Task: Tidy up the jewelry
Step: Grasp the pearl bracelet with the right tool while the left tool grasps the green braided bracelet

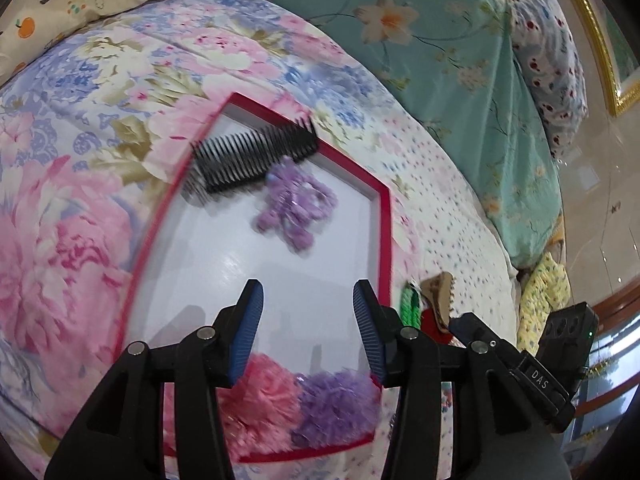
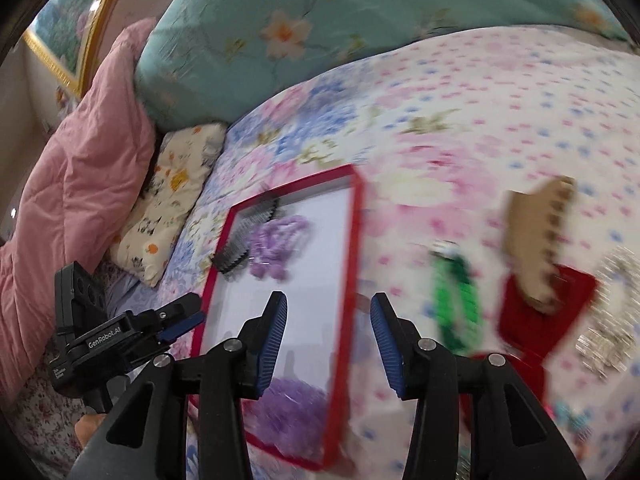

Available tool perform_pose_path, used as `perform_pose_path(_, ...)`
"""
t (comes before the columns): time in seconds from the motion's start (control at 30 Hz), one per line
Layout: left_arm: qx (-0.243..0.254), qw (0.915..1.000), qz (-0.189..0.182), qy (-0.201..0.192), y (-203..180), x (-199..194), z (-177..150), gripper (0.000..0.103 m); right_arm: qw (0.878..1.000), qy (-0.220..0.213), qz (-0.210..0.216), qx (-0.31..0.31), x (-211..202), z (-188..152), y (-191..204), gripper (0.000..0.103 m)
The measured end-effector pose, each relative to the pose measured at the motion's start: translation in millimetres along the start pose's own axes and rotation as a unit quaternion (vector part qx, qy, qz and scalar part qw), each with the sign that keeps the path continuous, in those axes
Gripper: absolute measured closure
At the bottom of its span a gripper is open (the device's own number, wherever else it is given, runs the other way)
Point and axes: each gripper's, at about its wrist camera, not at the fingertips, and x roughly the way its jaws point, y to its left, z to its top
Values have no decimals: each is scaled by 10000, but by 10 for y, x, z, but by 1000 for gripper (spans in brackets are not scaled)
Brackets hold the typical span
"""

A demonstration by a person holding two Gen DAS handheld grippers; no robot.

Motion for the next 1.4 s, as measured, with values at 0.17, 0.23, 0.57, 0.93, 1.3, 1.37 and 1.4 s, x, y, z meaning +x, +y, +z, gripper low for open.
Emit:
perform_pose_path(0.17,174,9998,-55,127,-176,-10,-123,58,9992,-274,-207,216,-357,-84,-287,55)
perform_pose_path(0.23,246,9995,-85,184,-252,-5,-178,58,9984,-349,-313,320,-477,-106,-407,55)
perform_pose_path(0.57,581,9975,-169,371,-586,67,-410,44,9932,-536,-774,692,-861,-261,-947,55)
perform_pose_path(0.93,933,9925,-250,747,-894,221,-736,44,9893,-609,-1000,866,-1135,-456,-1215,55)
perform_pose_path(1.3,1457,9831,26,1110,-1274,649,-872,44,9863,-595,-1351,734,-1037,-332,-1389,55)
perform_pose_path(1.37,1596,9804,134,1145,-1354,772,-849,44,9854,-561,-1469,657,-981,-272,-1409,56)
perform_pose_path(1.4,1663,9791,210,1150,-1391,838,-833,44,9849,-532,-1522,633,-943,-228,-1426,57)
